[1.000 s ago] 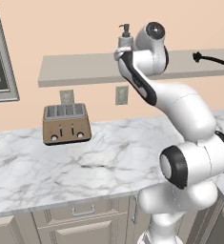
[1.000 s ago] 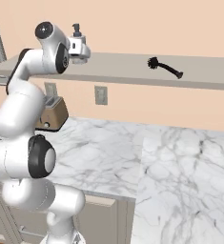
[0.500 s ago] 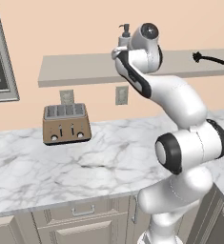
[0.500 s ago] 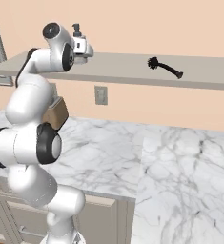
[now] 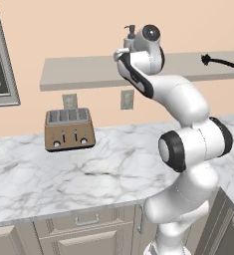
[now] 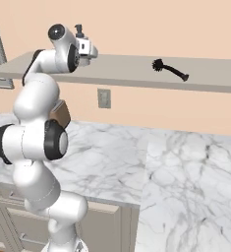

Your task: Locate and retrieve the soap dispenser and dish brush from the cabinet. Place them next to the sink.

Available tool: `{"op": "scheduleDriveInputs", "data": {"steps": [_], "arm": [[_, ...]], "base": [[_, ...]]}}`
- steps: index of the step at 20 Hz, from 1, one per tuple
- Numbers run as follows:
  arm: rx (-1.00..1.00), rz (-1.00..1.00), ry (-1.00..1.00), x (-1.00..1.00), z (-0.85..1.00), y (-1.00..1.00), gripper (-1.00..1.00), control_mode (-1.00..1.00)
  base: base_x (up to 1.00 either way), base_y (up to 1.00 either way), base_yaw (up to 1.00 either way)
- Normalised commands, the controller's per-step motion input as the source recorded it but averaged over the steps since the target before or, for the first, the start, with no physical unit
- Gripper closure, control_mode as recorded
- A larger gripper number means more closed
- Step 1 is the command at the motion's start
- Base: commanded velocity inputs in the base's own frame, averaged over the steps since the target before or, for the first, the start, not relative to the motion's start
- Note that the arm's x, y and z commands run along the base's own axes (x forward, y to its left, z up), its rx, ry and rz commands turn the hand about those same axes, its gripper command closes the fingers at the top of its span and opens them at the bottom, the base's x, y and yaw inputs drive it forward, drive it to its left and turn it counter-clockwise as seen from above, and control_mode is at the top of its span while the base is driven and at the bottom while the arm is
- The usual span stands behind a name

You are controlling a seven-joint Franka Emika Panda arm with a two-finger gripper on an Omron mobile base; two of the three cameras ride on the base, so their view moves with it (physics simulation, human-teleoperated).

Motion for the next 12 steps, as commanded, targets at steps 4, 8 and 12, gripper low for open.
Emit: {"op": "scheduleDriveInputs", "data": {"steps": [4,8,12], "arm": [[0.00,0.01,0.00,0.27,-0.04,0.02,-1.00,-1.00],[0.00,0.00,0.00,0.22,-0.07,0.03,1.00,-1.00],[0.02,0.00,-0.03,0.02,-0.06,0.04,1.00,-1.00]], "base": [[0.00,0.00,0.00],[0.00,0.00,0.00],[0.00,0.00,0.00]]}}
